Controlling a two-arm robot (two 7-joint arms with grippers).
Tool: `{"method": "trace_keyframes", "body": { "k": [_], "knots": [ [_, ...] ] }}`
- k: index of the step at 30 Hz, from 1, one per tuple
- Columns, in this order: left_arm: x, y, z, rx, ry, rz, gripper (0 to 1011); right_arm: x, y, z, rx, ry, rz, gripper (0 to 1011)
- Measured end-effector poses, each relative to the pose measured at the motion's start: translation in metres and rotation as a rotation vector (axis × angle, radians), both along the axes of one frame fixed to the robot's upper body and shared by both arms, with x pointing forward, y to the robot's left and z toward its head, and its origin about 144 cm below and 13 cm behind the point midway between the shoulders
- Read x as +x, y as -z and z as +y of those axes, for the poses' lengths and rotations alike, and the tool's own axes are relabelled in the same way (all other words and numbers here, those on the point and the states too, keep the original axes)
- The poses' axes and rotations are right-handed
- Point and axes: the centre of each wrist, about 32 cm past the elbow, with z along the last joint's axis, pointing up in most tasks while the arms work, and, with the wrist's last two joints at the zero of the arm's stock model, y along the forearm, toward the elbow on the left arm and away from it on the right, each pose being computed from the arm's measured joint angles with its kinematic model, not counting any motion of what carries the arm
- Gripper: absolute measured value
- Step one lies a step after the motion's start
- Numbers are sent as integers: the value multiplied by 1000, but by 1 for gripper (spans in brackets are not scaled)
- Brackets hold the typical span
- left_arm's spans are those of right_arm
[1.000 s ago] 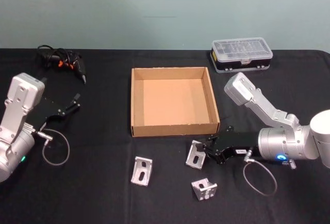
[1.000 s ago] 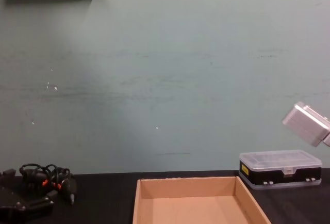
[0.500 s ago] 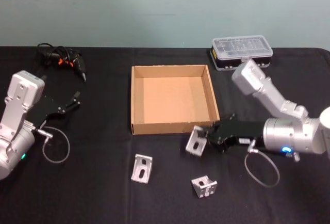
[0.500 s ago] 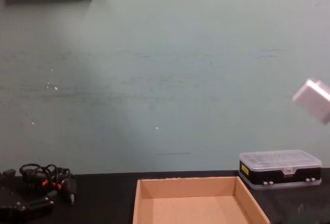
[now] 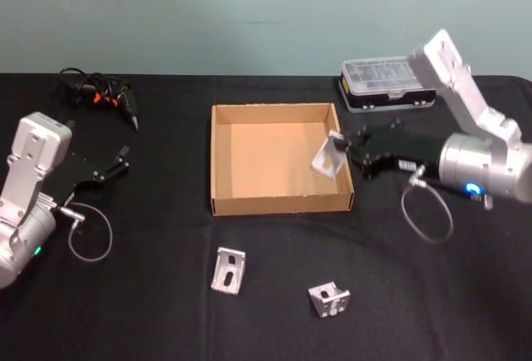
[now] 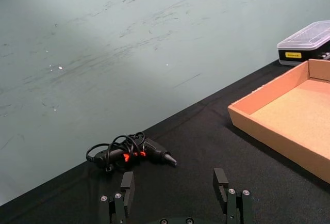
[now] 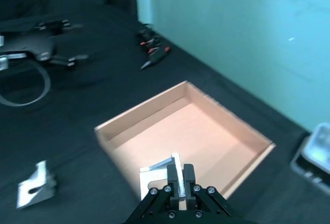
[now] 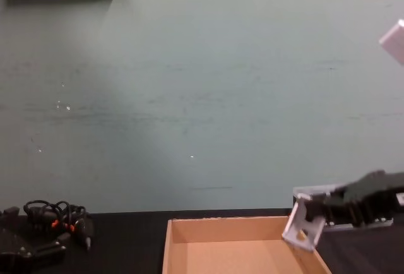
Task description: Use one hand to pick up the angle iron from the table and place it into the box.
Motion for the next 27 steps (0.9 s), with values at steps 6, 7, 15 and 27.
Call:
{"method": "trace_keyframes", "body": {
  "k": [6, 7, 15, 27],
  "knots": [
    [0, 0, 0, 0, 0, 0, 1000, 27, -5, 10, -43, 24, -46, 66],
    [0, 0, 0, 0, 0, 0, 1000, 27, -5, 10, -43, 24, -46, 66],
    [0, 0, 0, 0, 0, 0, 1000, 71, 1, 23, -87, 43, -37, 66],
    [0, 0, 0, 0, 0, 0, 1000, 123, 6, 32, -87, 62, 35, 66]
  ]
}}
